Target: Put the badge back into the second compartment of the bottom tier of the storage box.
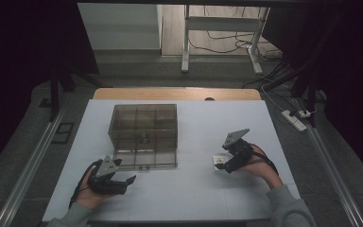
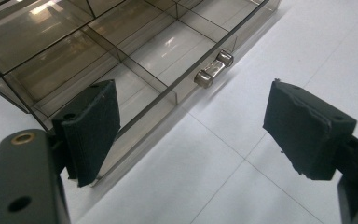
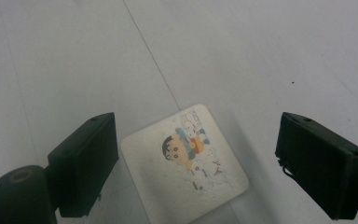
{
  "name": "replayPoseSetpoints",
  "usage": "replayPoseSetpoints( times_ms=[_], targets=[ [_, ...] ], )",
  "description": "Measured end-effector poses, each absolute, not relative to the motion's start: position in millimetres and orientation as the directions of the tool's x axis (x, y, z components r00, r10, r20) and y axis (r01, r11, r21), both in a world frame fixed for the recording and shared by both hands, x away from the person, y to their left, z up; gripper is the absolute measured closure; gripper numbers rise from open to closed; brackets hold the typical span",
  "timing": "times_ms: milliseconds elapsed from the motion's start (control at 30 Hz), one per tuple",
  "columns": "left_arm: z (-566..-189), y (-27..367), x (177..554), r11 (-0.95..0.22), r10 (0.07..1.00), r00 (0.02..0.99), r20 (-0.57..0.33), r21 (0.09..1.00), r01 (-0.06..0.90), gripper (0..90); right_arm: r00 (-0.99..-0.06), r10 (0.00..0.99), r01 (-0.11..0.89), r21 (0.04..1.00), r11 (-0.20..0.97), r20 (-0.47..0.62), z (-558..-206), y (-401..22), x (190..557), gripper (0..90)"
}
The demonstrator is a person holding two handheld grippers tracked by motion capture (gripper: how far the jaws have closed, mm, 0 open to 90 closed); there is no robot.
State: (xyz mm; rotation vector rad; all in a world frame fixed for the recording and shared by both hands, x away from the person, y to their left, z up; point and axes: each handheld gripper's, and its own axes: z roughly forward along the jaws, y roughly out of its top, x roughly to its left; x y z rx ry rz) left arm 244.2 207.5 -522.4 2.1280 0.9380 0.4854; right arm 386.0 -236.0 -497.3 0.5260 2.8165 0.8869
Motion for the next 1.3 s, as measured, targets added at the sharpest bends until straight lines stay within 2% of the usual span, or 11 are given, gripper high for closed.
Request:
replayPoseSetpoints(
  times_ms=[333,667,933,1300],
  targets=[
    [-523,208,244,-0.454,0.749,0.662,0.043,0.760,0.465,18.5,-0.950,0.312,0.257,0.526,0.811,-0.016,-508,-232,388,12.8],
    [-523,208,244,-0.456,0.748,0.663,0.043,0.759,0.465,18.5,-0.954,0.298,0.250,0.497,0.831,-0.019,-512,-232,388,15.4],
    [-523,207,244,-0.457,0.747,0.664,0.045,0.759,0.464,18.5,-0.964,0.266,0.219,0.500,0.838,-0.024,-509,-233,386,31.5],
    [-522,208,244,-0.456,0.747,0.663,0.044,0.760,0.463,18.5,-0.962,0.273,0.228,0.496,0.838,-0.019,-508,-233,386,32.6]
  ],
)
